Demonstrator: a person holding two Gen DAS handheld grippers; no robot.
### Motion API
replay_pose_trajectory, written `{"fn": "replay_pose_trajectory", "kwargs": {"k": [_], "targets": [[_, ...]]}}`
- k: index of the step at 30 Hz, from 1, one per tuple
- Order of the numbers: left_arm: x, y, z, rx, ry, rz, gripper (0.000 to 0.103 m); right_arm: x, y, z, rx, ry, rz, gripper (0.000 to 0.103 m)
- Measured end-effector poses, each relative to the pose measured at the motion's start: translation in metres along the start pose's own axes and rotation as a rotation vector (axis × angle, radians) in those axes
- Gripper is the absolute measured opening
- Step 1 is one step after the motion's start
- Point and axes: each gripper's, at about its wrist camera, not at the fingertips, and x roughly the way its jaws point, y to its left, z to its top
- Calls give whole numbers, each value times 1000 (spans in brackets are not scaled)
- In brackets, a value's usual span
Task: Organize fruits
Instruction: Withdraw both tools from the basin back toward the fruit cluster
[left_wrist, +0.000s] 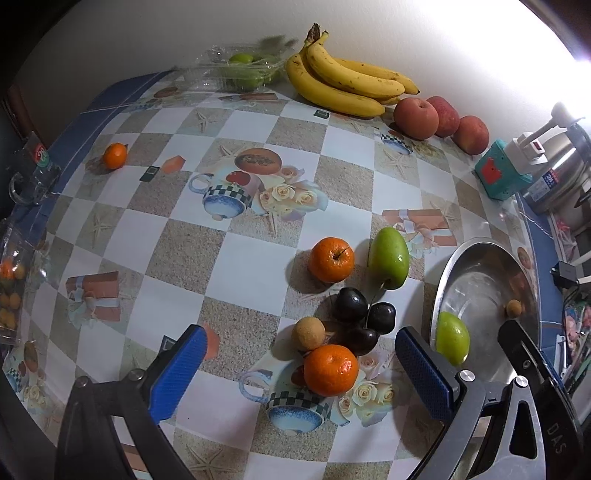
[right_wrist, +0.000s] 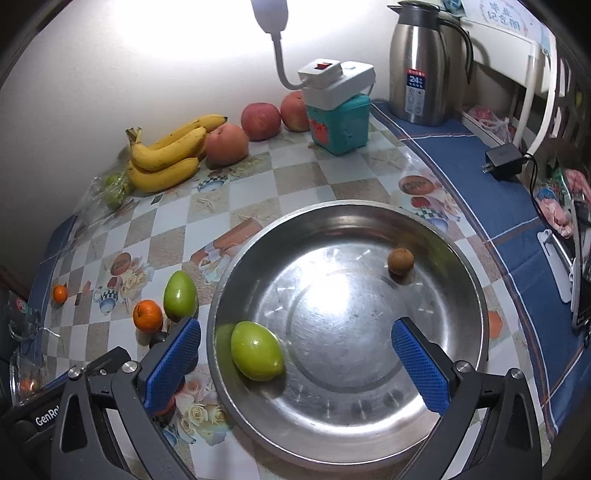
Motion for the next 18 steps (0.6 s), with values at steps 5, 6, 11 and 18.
{"fn": "replay_pose_trajectory", "kwargs": {"k": [5, 6, 11, 18], "targets": [[-7, 12, 5, 14, -23, 9, 103, 4, 9, -3, -12, 40, 50, 103], [-9, 15, 6, 18, -26, 11, 103, 4, 11, -3, -14, 47, 59, 103], [-16, 44, 14, -19, -58, 61, 103, 3, 27, -7, -15, 72, 143, 103], [-10, 83, 19, -123, -25, 57, 103, -1, 72, -20, -119, 77, 238, 103]]}}
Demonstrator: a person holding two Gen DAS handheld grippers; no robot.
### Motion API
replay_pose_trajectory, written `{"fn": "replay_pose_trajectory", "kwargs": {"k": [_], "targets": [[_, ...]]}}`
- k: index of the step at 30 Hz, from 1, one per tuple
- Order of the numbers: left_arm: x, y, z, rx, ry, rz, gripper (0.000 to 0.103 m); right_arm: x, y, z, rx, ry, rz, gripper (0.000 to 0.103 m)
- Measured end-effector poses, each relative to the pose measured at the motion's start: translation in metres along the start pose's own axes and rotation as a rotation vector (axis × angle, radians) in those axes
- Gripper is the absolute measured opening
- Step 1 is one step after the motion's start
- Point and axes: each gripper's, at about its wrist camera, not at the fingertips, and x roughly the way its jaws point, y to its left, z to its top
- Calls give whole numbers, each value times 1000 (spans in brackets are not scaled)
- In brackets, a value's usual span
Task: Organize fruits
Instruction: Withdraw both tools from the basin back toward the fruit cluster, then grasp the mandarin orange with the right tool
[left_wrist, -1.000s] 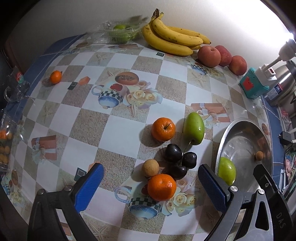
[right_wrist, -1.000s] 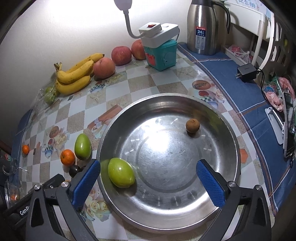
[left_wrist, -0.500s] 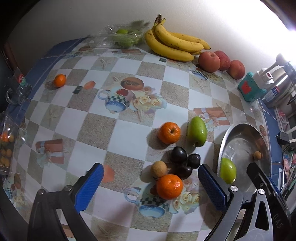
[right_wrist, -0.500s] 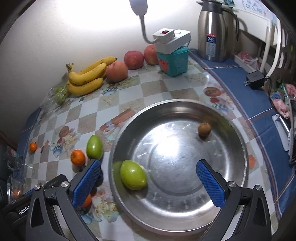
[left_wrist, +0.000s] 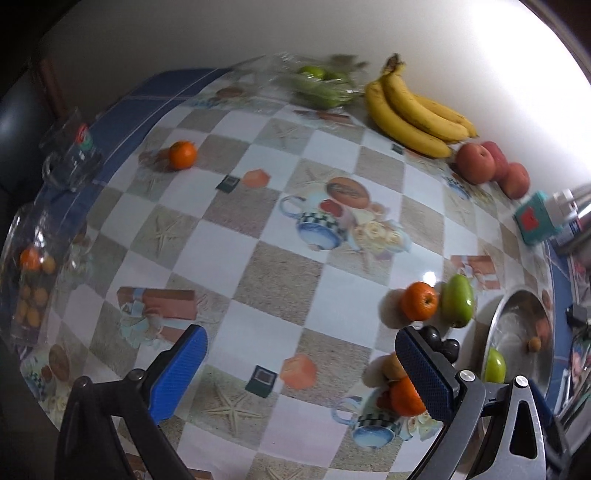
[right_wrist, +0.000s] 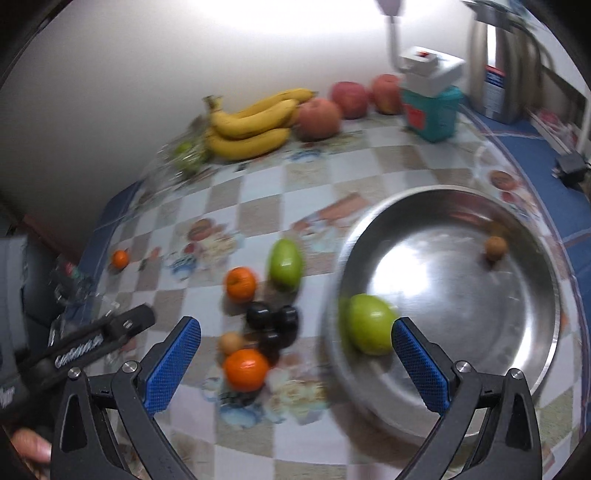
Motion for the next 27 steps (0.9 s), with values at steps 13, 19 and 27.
{"fn": "replay_pose_trajectory", "kwargs": {"k": [13, 19, 27], "targets": [[28, 22, -2, -81, 85, 11, 103, 32, 31, -17, -84, 100, -5, 103], [34, 21, -2, -78, 102, 11, 103, 47, 31, -25, -80, 157, -21, 102], [50, 14, -4, -65, 149, 7, 103, 66, 31, -34, -94, 227, -45, 76]]}}
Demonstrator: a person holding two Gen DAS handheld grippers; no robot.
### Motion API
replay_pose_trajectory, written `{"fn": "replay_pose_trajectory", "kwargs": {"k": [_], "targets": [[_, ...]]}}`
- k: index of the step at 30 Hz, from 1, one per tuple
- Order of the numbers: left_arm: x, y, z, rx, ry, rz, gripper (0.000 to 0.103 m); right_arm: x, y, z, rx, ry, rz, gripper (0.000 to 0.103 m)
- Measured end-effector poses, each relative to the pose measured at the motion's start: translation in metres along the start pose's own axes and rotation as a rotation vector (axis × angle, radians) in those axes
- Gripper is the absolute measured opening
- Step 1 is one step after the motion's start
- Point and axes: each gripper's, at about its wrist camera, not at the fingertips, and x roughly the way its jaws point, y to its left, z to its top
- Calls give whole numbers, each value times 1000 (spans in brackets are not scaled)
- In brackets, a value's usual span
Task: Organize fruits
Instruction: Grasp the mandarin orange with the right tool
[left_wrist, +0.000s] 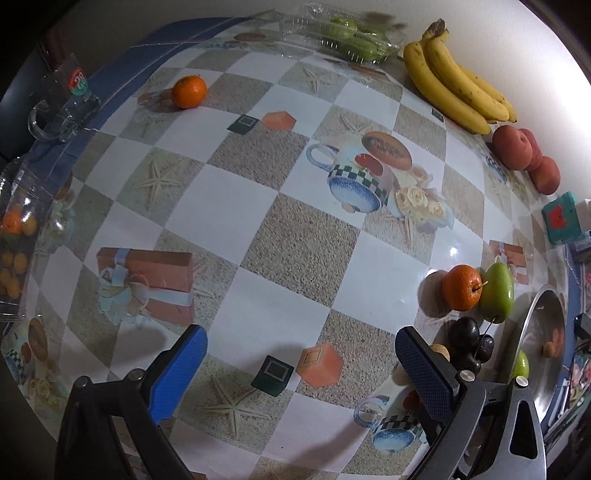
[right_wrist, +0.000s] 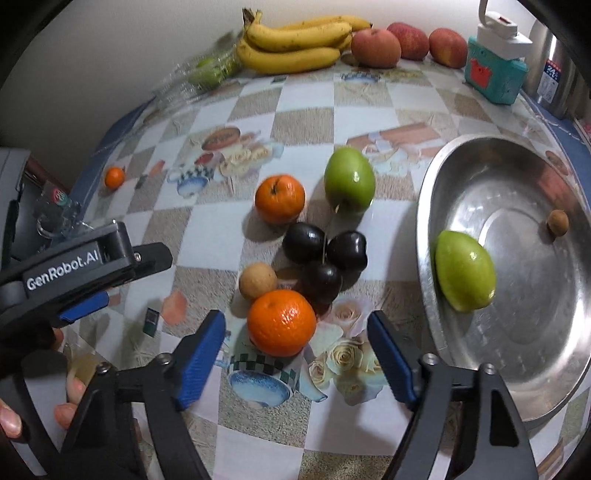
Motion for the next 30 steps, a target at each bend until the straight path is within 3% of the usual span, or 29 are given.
{"fn": "replay_pose_trajectory", "kwargs": {"k": [4, 10, 14, 20, 30], "targets": [[3, -2, 1, 2, 6, -4, 103, 7, 1, -1, -10, 17, -8, 68], [7, -2, 3, -15, 15, -15, 103, 8, 5, -2, -13, 19, 18, 47], [7, 1, 4, -31, 16, -17, 103, 9, 8, -2, -20, 22, 25, 42], [4, 4, 2, -37, 15, -25, 103, 5, 8, -2, -16, 12, 36, 41], [2, 1, 1, -32, 15, -43, 103, -29, 1, 4, 22, -78, 66, 41]]}}
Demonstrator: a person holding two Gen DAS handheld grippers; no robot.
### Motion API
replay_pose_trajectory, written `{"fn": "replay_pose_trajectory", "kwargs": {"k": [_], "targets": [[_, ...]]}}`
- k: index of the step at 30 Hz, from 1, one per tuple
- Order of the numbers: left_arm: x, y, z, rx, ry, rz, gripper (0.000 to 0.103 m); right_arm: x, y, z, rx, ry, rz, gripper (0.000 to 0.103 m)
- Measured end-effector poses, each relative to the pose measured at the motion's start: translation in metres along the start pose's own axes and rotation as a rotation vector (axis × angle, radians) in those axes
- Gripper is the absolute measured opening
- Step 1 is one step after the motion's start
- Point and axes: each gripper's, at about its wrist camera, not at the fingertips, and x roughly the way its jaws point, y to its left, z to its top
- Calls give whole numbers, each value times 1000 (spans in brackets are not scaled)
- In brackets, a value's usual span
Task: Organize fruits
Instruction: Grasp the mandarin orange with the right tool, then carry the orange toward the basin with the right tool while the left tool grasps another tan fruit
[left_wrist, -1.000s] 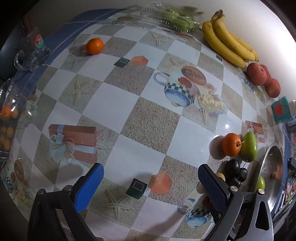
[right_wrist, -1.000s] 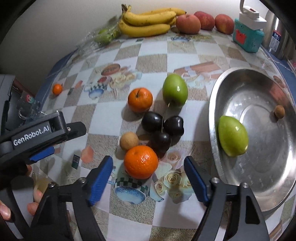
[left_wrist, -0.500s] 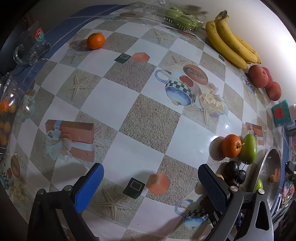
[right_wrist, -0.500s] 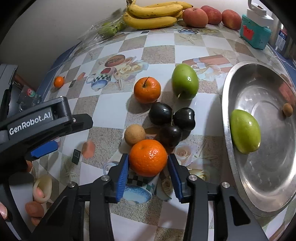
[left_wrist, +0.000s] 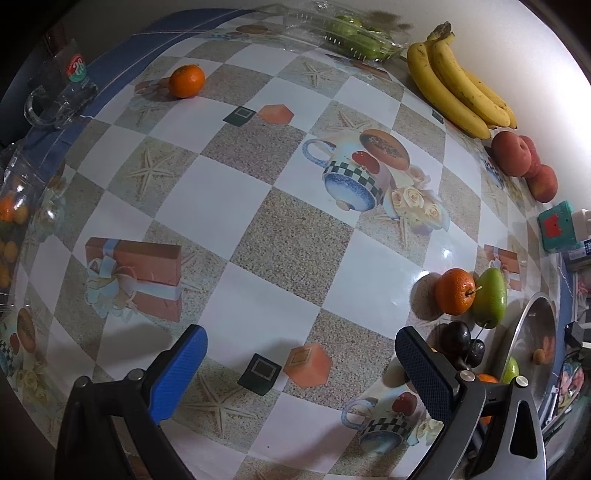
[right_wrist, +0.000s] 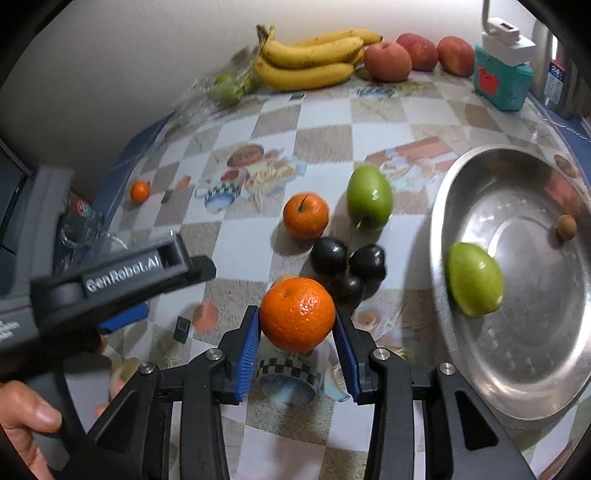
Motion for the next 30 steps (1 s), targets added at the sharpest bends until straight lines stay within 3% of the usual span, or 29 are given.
{"fn": "replay_pose_trajectory", "kwargs": {"k": [13, 17, 20, 23, 26, 28, 30], "targets": [[3, -43, -15, 152, 20, -57, 101, -35, -68, 11, 217, -85, -74, 41], [6, -60, -23, 204, 47, -115, 89, -37, -77, 10, 241, -82, -70, 41], [12, -68, -27, 212, 82, -161, 86, -33, -74, 11, 239, -75, -71, 41], [17, -78, -30, 228, 101, -182, 70, -33, -73, 11, 232, -75, -67, 41], [18, -85, -33, 252, 95, -172, 62, -32, -73, 11, 230, -74, -67, 41], [21, -89, -30, 254, 100, -183, 49, -32, -73, 10, 232, -71, -67, 41], [24, -92, -29, 254, 105, -193, 45, -31, -74, 10, 233, -67, -67, 41]]}}
